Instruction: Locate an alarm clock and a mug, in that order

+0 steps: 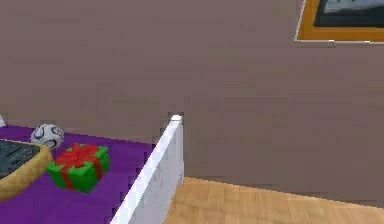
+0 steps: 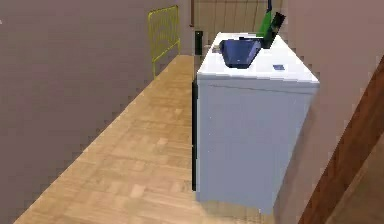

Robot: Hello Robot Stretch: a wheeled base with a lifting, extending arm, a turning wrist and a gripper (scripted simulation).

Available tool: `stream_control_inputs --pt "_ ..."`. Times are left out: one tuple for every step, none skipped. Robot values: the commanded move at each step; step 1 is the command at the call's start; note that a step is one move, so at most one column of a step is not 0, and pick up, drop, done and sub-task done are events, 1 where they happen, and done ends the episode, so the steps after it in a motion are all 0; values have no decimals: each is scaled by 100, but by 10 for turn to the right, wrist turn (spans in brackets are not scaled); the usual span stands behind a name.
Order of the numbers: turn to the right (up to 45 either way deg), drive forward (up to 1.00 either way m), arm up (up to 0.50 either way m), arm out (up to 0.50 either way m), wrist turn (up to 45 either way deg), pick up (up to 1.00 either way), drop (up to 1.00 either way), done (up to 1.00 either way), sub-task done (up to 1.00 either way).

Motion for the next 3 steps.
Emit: stream_control_inputs --pt "450 0 0 0 0 0 0 0 0" --pt "210 0 0 0 0 0 0 0 0" --pt "0 55 0 0 0 0 0 0 0"
